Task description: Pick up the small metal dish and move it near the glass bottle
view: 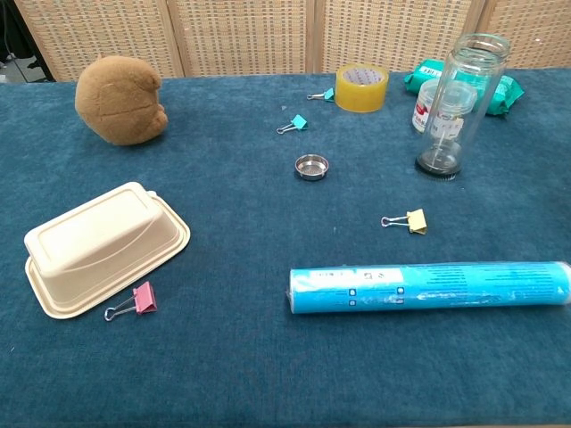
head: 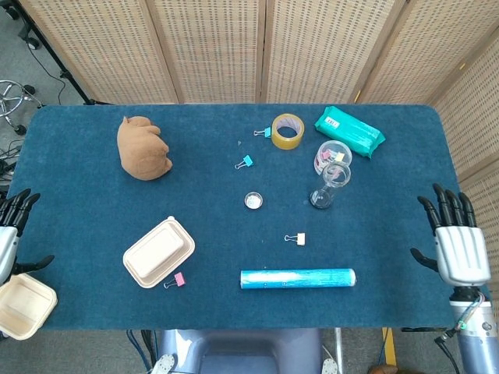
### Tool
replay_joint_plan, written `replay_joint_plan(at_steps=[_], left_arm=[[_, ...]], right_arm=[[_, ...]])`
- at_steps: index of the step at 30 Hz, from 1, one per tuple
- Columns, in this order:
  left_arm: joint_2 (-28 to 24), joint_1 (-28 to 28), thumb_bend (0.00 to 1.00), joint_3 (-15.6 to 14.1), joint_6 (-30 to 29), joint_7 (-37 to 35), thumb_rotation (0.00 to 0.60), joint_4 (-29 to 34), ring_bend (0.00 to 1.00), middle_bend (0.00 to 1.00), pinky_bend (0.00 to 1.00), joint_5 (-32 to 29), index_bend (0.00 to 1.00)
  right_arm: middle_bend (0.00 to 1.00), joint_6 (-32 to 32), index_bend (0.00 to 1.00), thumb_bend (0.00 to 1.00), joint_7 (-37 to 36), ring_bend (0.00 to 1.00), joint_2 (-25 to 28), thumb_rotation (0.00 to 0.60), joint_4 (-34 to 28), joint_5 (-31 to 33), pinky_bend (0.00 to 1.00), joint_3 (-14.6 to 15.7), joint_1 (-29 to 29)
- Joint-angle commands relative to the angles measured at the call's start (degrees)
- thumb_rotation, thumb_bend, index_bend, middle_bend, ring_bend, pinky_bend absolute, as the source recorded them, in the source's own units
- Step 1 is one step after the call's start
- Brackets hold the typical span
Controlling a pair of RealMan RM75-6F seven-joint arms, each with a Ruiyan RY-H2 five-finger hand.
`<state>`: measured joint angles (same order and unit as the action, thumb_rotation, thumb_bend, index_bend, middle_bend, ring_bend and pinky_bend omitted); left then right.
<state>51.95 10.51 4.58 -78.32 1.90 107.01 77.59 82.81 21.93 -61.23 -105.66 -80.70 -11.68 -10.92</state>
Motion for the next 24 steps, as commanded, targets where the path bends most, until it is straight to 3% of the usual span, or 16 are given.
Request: replay_joint_plan(at_steps=[1, 6, 11, 17, 24], left_arm=[[-0.09, 0.28, 0.00, 0.30, 0.57, -0.45, 0.600, -0.15, 0.00, 0.00, 0.00, -0.61, 0.00], [-0.23, 0.89, 0.00, 0.50, 2.11, -1.18, 0.600, -0.58, 0.00, 0.00, 0.00, -1.29, 0.00], [-0.34, 1.13, 0.00, 0.36, 2.68, -1.56, 0.600, -0.75, 0.00, 0.00, 0.00, -0.80, 0.00], [-0.68, 0.83, 0.00, 0.24, 2.37, -2.73, 0.600, -0.95, 0.00, 0.00, 0.00, -0.12, 0.00], [-1.32, 0.56, 0.00, 0.39, 2.23, -4.84, 0.600, -1.39, 0.00, 0.00, 0.00, 0.04, 0.00]], right_arm=[[0.00, -5.29, 0.16, 0.07, 8.48, 0.00, -0.47, 0.600, -6.32, 3.07, 0.00, -3.07, -6.01], [0.00, -13.96, 0.24, 0.12, 16.72, 0.00, -5.10, 0.600, -7.15, 11.68, 0.00, -6.62, -15.41], [0.00, -20.90, 0.30, 0.15, 23.42, 0.00, -11.47, 0.600, -1.25, 22.41, 0.00, -8.38, -24.77], [0.00, -21.14, 0.32, 0.23, 27.50, 0.00, -20.04, 0.600, 5.38, 29.47, 0.00, -8.82, -32.16], [0.00, -20.21, 0.32, 0.34, 31.89, 0.00, -25.72, 0.600, 9.50, 33.79, 0.00, -9.02, -38.52]])
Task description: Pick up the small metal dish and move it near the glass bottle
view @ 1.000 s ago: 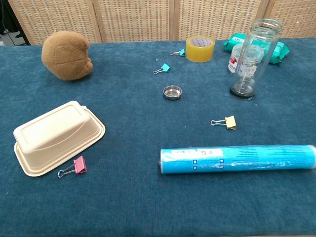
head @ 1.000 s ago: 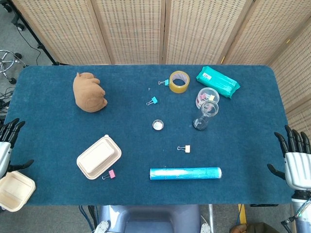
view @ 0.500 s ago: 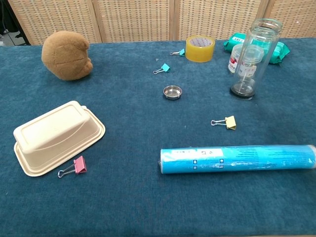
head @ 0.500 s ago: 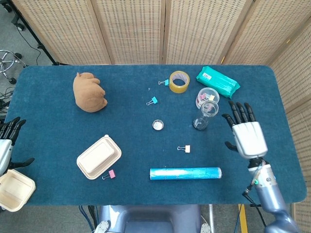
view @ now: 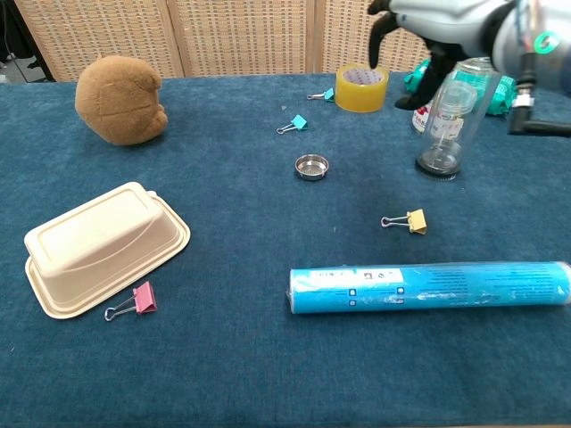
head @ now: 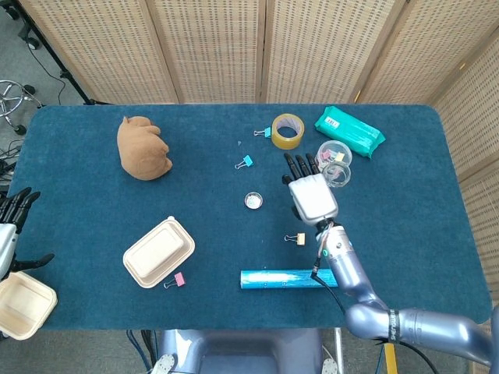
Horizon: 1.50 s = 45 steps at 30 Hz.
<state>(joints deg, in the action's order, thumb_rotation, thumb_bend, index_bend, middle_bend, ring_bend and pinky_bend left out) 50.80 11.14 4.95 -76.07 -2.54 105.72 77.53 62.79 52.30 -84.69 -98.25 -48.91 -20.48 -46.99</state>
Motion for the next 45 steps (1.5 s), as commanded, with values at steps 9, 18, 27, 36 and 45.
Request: replay_joint_plan(at_steps=[9, 18, 27, 36, 45], left_arm=[[-0.39, -0.37, 0.00, 0.44, -0.22, -1.72, 0.600, -0.48, 0.00, 0.00, 0.00, -0.74, 0.00], [-0.95, -0.45, 0.00, 0.32, 0.39, -3.34, 0.600, -0.77, 0.00, 0.00, 0.00, -0.58, 0.00], [-0.81, 0.33, 0.00, 0.50, 2.37, -2.60, 0.600, -0.90, 0.00, 0.00, 0.00, -2.25, 0.00], [-0.70, 0.84, 0.00, 0.55, 3.44, -2.30, 0.600, -0.91, 0.00, 0.00, 0.00, -2.78, 0.00], [-0.78, 1.17, 0.00, 0.78, 4.27, -2.41, 0.600, -1.15, 0.00, 0.00, 0.00, -3.84, 0.00]], right_arm=[[0.00, -4.38, 0.35, 0.34, 3.21, 0.00, -10.55, 0.600, 14.96, 8.24, 0.00, 1.57, -9.38], [0.00, -8.42, 0.45, 0.34, -3.42, 0.00, -17.34, 0.600, 25.27, 7.35, 0.00, 2.42, -12.12], [0.00, -13.67, 0.44, 0.35, -9.83, 0.00, -20.70, 0.600, 34.13, 6.47, 0.00, 1.23, -15.02], [0.00, -18.09, 0.44, 0.35, -15.88, 0.00, -23.99, 0.600, 42.20, 6.72, 0.00, -0.15, -17.00], [0.00, -21.01, 0.45, 0.36, -20.51, 0.00, -26.89, 0.600, 47.21, 6.74, 0.00, -1.24, -18.65]])
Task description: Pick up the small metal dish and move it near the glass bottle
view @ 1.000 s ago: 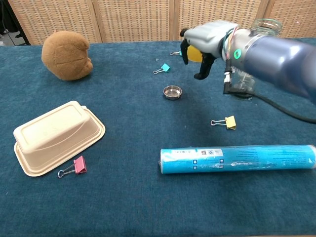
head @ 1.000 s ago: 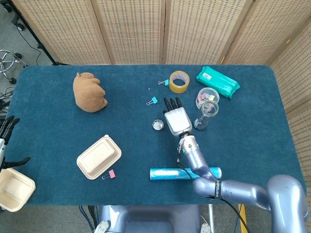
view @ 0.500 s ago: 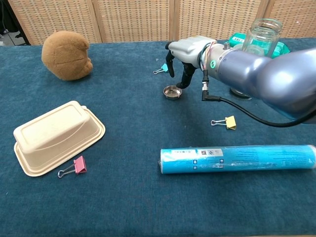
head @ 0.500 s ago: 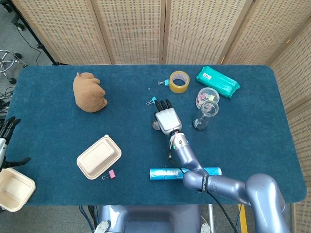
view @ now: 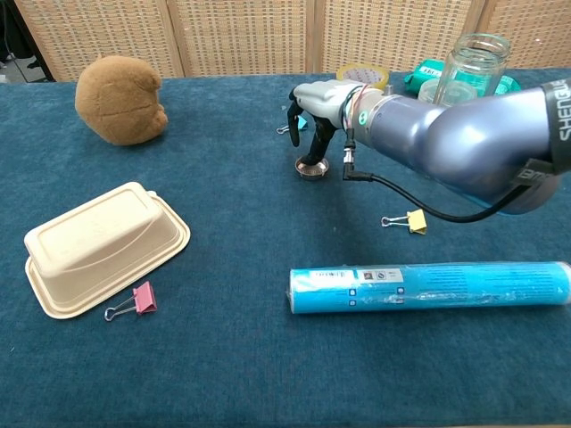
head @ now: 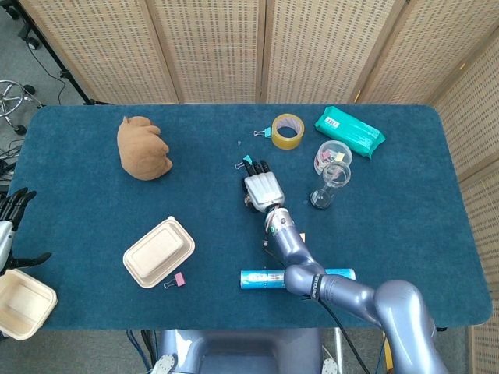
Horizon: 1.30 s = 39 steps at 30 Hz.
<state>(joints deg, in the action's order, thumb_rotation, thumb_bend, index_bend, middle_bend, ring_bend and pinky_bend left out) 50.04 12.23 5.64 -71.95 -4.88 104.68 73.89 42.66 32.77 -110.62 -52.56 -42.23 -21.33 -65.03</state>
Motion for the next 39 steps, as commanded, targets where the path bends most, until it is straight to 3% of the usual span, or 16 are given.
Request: replay_joint_plan(at_steps=[1, 7, 13, 23, 31, 39], left_arm=[[-0.03, 0.12, 0.00, 0.15, 0.27, -0.17, 0.600, -0.14, 0.00, 0.00, 0.00, -0.40, 0.00], [-0.11, 0.27, 0.00, 0.30, 0.68, -0.30, 0.600, -0.36, 0.00, 0.00, 0.00, -1.00, 0.00], [-0.09, 0.57, 0.00, 0.43, 1.17, -0.62, 0.600, -0.25, 0.00, 0.00, 0.00, -1.07, 0.00], [-0.05, 0.86, 0.00, 0.46, 1.67, -0.33, 0.600, -0.26, 0.00, 0.00, 0.00, -1.42, 0.00], [-0.13, 0.94, 0.00, 0.45, 1.87, -0.56, 0.600, -0.32, 0.00, 0.00, 0.00, -1.42, 0.00], [-0.18, 0.98, 0.00, 0.28, 1.90, -0.49, 0.600, -0.08, 0.00, 0.00, 0.00, -0.98, 0.00]], right_arm=[[0.00, -1.16, 0.45, 0.36, -1.26, 0.00, -1.28, 0.600, 2.24, -0.04, 0.00, -0.37, -0.80], [0.00, -2.98, 0.47, 0.44, -3.82, 0.00, -3.16, 0.600, 7.09, -1.05, 0.00, -0.21, -1.41], [0.00, -4.66, 0.49, 0.45, -6.03, 0.00, -3.34, 0.600, 9.01, -2.03, 0.00, -0.15, -1.35], [0.00, -4.98, 0.55, 0.45, -7.15, 0.00, -3.52, 0.600, 9.55, -3.40, 0.00, 0.52, -0.94], [0.00, -5.13, 0.58, 0.52, -7.63, 0.00, -3.63, 0.600, 10.15, -3.78, 0.00, 0.65, -0.56], [0.00, -2.42, 0.63, 0.60, -7.68, 0.00, -1.41, 0.600, 6.20, -5.64, 0.00, 0.89, 0.54]])
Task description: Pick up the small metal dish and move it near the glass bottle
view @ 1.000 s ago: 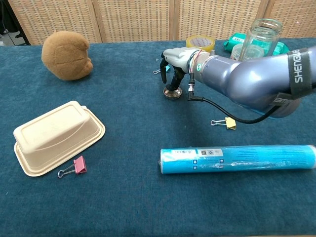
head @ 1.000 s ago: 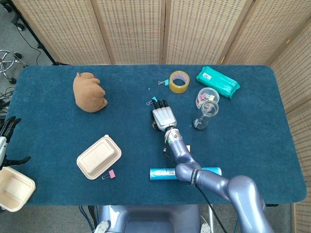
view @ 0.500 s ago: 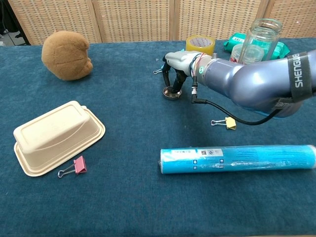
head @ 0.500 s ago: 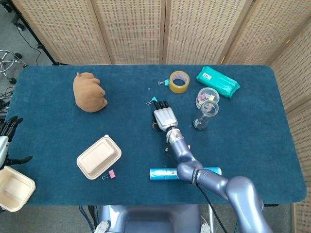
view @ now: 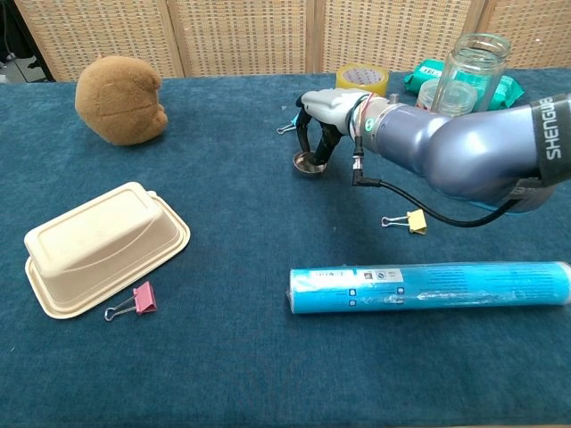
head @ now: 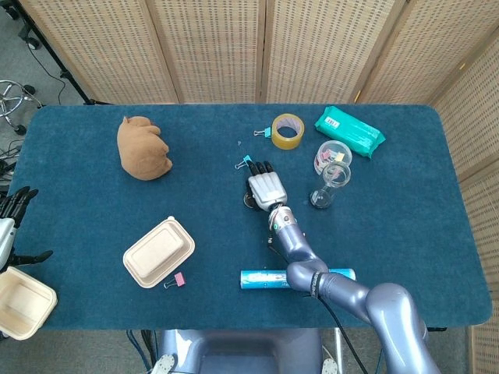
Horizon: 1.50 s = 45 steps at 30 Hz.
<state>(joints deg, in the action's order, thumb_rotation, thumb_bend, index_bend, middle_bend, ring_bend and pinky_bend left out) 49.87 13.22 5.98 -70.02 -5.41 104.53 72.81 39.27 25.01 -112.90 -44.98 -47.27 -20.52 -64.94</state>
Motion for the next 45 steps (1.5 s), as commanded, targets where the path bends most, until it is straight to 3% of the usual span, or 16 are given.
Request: replay_joint_plan(at_steps=[1, 6, 17, 21, 33, 45], left_arm=[[-0.01, -0.02, 0.00, -0.10, -0.01, 0.07, 0.600, 0.09, 0.00, 0.00, 0.00, 0.16, 0.00], [-0.03, 0.01, 0.00, -0.24, 0.05, 0.18, 0.600, 0.21, 0.00, 0.00, 0.00, 0.41, 0.00], [0.38, -0.02, 0.00, -0.78, -0.34, 1.81, 0.600, 0.84, 0.00, 0.00, 0.00, 1.30, 0.00], [0.60, -0.16, 0.00, -0.82, -0.95, 2.47, 0.600, 1.17, 0.00, 0.00, 0.00, 1.53, 0.00], [0.69, 0.53, 0.00, 0.04, -1.01, 1.40, 0.600, 1.83, 0.00, 0.00, 0.00, 1.81, 0.00], [0.69, 1.23, 0.00, 0.25, -0.55, 1.50, 0.600, 1.74, 0.00, 0.00, 0.00, 1.97, 0.00]], right_arm=[[0.00, 1.32, 0.63, 0.61, 0.13, 0.00, 1.26, 0.600, -2.09, -0.77, 0.00, 0.08, 0.59], [0.00, 4.22, 0.64, 0.62, 1.16, 0.00, 5.15, 0.600, -8.34, -1.83, 0.00, -0.07, 1.72], [0.00, 11.61, 0.64, 0.62, 4.41, 0.00, 22.06, 0.600, -31.79, -0.97, 0.00, -3.57, 5.28], [0.00, 14.00, 0.65, 0.62, 7.25, 0.00, 27.21, 0.600, -36.30, -0.18, 0.00, -3.84, 5.93], [0.00, 17.02, 0.65, 0.62, 10.44, 0.00, 38.90, 0.600, -41.70, 1.59, 0.00, 0.13, 10.64], [0.00, 18.80, 0.66, 0.63, 8.38, 0.00, 45.27, 0.600, -44.25, 1.03, 0.00, 3.22, 15.03]])
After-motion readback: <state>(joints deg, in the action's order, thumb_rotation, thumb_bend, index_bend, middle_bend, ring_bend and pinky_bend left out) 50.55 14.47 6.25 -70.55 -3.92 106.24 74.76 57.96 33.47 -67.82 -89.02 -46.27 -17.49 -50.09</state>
